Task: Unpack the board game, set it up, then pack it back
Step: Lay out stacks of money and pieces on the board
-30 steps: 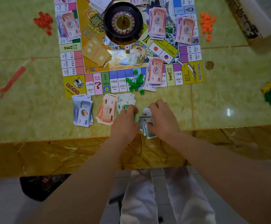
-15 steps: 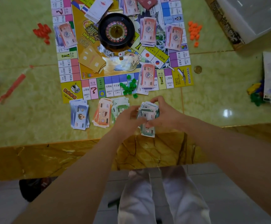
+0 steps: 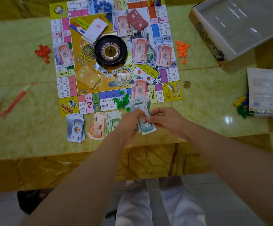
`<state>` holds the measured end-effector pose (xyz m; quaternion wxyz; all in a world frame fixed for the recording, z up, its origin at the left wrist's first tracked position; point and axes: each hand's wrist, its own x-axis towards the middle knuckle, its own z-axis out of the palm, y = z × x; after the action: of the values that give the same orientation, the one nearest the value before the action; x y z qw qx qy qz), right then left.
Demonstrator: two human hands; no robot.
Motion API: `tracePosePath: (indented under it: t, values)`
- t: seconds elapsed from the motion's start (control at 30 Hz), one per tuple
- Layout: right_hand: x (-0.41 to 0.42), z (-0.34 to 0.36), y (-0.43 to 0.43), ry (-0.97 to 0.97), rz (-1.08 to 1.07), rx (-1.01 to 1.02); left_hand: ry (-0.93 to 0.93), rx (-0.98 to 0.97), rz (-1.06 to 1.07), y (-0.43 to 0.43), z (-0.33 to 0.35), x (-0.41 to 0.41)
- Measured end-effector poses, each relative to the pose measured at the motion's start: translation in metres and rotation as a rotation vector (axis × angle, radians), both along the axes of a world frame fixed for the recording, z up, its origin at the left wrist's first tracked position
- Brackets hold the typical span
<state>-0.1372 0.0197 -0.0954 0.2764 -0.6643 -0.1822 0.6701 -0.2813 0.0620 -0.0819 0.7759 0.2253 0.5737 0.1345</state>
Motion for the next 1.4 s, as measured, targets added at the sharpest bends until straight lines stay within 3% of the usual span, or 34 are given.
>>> tracePosePath:
  t: [0.27,0.47,0.67,0.8,1.0,1.07,1.13,1.23,1.4]
  values:
    - [0.005,0.001,0.019,-0.049,-0.091,0.036,-0.101,-0.081,0.168,0.010,0.000,0.017]
    - [0.007,-0.008,0.059,-0.148,-0.229,0.041,-0.006,0.011,0.300,0.035,-0.011,0.001]
    - [-0.004,-0.042,0.096,-0.319,-0.236,-0.037,0.143,0.160,0.320,0.059,-0.032,-0.021]
    - [-0.010,-0.060,0.105,-0.631,-0.103,-0.078,0.115,0.181,0.302,0.068,-0.041,-0.023]
    - [-0.010,-0.068,0.111,-0.827,0.094,-0.058,0.094,0.156,0.313,0.078,-0.046,-0.023]
    - [-0.011,-0.054,0.112,-0.773,0.064,0.044,0.105,0.137,0.303,0.081,-0.044,-0.019]
    - [-0.013,-0.039,0.111,-0.555,0.033,0.161,0.161,0.108,0.276,0.086,-0.038,-0.013]
    - [-0.015,-0.022,0.108,-0.180,0.161,0.167,0.231,0.087,0.253,0.092,-0.035,-0.003]
    - [-0.004,-0.010,0.108,-0.181,0.063,0.207,0.151,0.038,0.192,0.103,-0.020,0.019]
